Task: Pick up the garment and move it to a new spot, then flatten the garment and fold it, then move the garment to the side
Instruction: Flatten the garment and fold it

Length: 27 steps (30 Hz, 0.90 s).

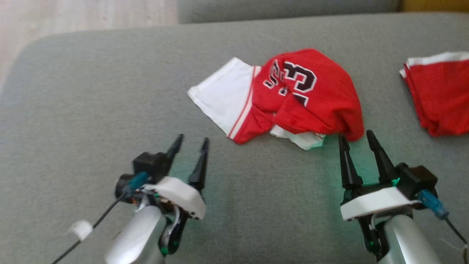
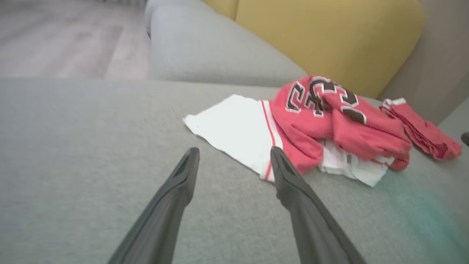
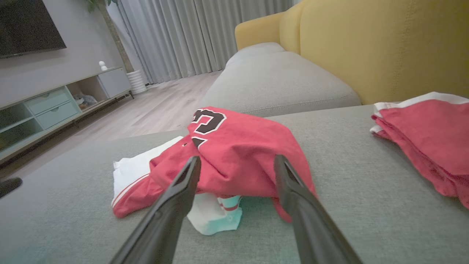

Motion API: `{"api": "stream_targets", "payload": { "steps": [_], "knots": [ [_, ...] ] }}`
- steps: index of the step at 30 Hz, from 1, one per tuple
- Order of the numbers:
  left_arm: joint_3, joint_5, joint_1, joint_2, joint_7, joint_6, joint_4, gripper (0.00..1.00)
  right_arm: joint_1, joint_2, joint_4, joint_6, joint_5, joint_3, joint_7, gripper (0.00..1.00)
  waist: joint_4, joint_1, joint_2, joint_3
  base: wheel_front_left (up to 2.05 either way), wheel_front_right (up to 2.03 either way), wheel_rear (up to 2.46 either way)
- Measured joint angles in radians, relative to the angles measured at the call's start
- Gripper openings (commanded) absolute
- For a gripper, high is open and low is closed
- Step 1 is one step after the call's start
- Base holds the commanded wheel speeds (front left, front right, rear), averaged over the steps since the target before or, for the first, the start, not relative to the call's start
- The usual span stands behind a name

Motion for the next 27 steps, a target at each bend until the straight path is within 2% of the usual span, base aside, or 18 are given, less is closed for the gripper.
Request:
{"api": "stream_targets", "payload": {
  "steps": [5,11,17,24,25,26,27],
  "knots": [
    [-0.022,-0.018,-0.058,-0.038,0.063,-0.016,0.088,1.00,-0.020,0.000,-0.013,0.000,0.005,-0.004,0.000,1.00,-0.045,0.0001,0.0000,0.049,0.00,0.00,0.00],
    [-0.022,-0.026,-0.119,-0.046,0.081,-0.019,0.161,1.00,-0.033,0.000,-0.014,0.000,0.007,-0.002,0.000,1.00,-0.085,0.0001,0.0000,0.092,0.00,0.00,0.00],
    [-0.022,-0.055,-0.171,-0.069,0.106,-0.050,0.225,1.00,-0.056,0.000,-0.025,0.000,0.024,0.010,0.000,1.00,-0.133,0.0000,0.0000,0.132,0.00,0.00,0.00],
    [-0.040,-0.051,-0.239,-0.071,0.120,-0.052,0.273,0.99,-0.059,0.000,-0.026,0.000,0.042,0.017,0.000,1.00,-0.177,0.0000,0.0000,0.156,0.00,0.00,0.00],
    [-0.045,-0.049,-0.247,-0.071,0.125,-0.060,0.279,0.30,-0.059,0.000,-0.027,0.000,0.043,0.017,0.000,1.00,-0.182,0.0000,0.0000,0.159,0.00,0.00,0.00],
    [-0.050,-0.044,-0.255,-0.071,0.124,-0.062,0.286,0.00,-0.060,0.000,-0.027,0.000,0.043,0.017,0.000,1.00,-0.187,0.0000,0.0000,0.160,0.00,0.00,0.00],
    [-0.053,-0.043,-0.261,-0.071,0.124,-0.063,0.291,0.00,-0.060,0.000,-0.029,0.000,0.044,0.017,0.000,1.00,-0.191,0.0000,0.0000,0.160,0.00,0.00,0.00]
  ]
}}
